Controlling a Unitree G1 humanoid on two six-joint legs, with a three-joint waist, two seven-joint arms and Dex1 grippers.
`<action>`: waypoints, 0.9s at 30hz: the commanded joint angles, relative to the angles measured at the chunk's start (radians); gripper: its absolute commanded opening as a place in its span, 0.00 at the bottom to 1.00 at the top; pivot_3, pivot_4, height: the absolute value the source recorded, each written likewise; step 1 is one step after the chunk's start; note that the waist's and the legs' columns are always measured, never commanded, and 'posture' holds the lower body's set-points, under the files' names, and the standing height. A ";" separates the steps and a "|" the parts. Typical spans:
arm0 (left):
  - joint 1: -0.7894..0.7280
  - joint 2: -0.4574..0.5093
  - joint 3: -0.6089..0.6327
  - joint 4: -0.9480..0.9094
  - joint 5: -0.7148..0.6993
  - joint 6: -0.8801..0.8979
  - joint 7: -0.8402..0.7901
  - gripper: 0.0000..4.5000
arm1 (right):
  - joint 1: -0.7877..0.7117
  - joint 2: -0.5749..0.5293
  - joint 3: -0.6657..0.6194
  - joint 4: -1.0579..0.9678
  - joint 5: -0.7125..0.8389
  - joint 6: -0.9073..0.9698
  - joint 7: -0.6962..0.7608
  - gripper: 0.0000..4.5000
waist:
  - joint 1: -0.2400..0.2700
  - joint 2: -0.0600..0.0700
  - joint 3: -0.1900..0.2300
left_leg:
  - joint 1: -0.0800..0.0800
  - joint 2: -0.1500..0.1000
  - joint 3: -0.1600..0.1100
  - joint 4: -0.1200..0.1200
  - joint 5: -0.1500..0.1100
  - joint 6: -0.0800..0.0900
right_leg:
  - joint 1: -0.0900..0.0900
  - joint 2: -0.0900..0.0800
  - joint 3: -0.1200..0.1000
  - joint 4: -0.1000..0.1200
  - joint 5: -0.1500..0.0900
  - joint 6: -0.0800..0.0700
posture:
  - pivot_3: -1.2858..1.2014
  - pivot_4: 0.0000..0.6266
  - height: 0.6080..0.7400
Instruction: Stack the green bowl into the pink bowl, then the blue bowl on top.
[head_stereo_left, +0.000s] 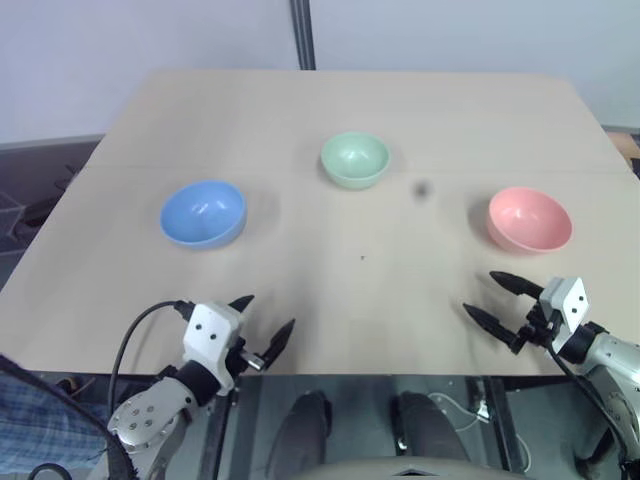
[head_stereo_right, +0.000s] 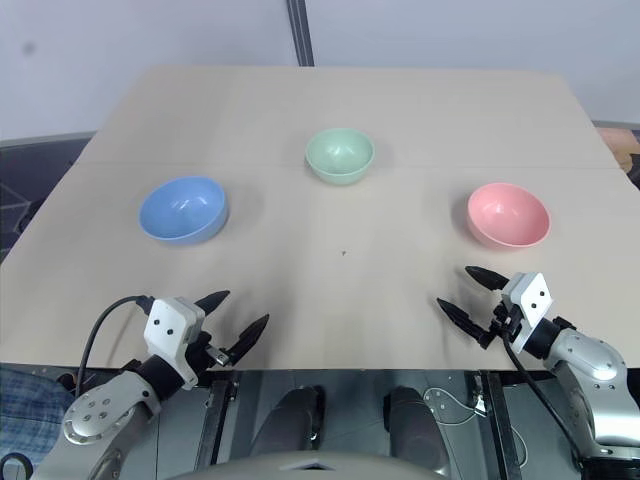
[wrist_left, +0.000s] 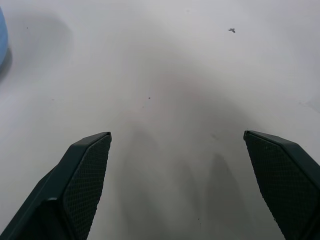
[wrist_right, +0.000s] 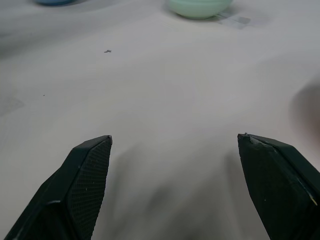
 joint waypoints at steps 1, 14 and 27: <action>-0.004 0.002 0.016 -0.045 -0.003 -0.045 -0.004 1.00 | 0.011 -0.006 -0.024 -0.010 0.018 -0.032 0.014 0.93 | 0.000 0.000 0.000 | 0.000 0.000 0.000 0.000 0.000 0.000 | 0.000 0.000 0.000 0.000 0.000 0.000 | 0.52 0.24 1.00; -0.014 -0.004 0.006 -0.033 -0.034 -0.060 -0.008 1.00 | 0.044 0.002 -0.030 -0.031 0.022 -0.033 0.000 0.93 | 0.000 0.000 0.000 | 0.000 0.000 0.000 0.000 0.000 0.000 | 0.000 0.000 0.000 0.000 0.000 0.000 | 0.52 0.24 1.00; -0.031 -0.002 -0.006 -0.020 -0.030 -0.078 -0.024 1.00 | 0.044 -0.003 -0.027 -0.037 0.020 -0.047 -0.008 0.93 | 0.000 0.000 0.000 | 0.000 0.000 0.001 0.000 0.000 0.000 | 0.000 0.000 0.000 0.001 0.000 0.000 | 0.52 0.24 1.00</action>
